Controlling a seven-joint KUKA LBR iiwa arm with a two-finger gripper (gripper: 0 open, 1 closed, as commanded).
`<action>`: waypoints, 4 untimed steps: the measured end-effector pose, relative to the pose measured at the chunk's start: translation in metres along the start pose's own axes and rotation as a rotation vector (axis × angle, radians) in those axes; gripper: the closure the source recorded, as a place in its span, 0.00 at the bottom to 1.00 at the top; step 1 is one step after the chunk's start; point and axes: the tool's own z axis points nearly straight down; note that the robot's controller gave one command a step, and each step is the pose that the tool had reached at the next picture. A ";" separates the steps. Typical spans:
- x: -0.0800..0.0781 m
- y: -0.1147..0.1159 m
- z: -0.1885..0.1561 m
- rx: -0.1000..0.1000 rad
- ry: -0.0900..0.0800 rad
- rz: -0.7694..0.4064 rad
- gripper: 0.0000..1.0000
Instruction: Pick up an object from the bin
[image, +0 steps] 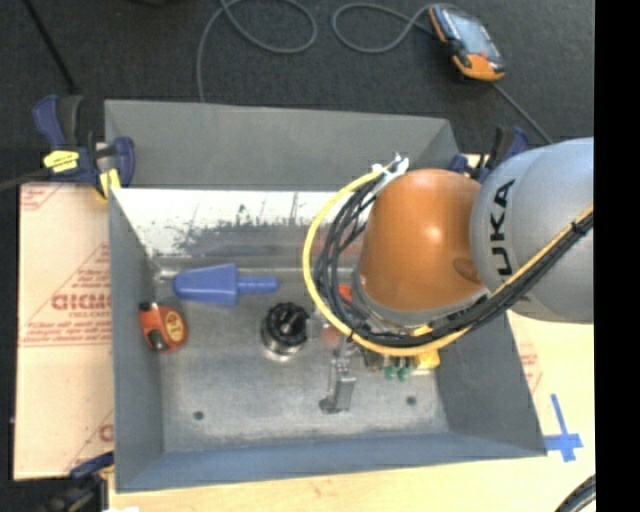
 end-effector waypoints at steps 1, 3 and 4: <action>-0.001 0.000 -0.004 -0.001 -0.008 0.003 0.00; -0.029 -0.008 0.062 0.001 -0.007 -0.193 0.00; -0.067 -0.006 0.075 0.001 -0.008 -0.180 0.00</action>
Offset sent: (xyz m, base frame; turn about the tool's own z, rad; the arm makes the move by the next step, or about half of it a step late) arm 0.0211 -0.0118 -0.0496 -0.0950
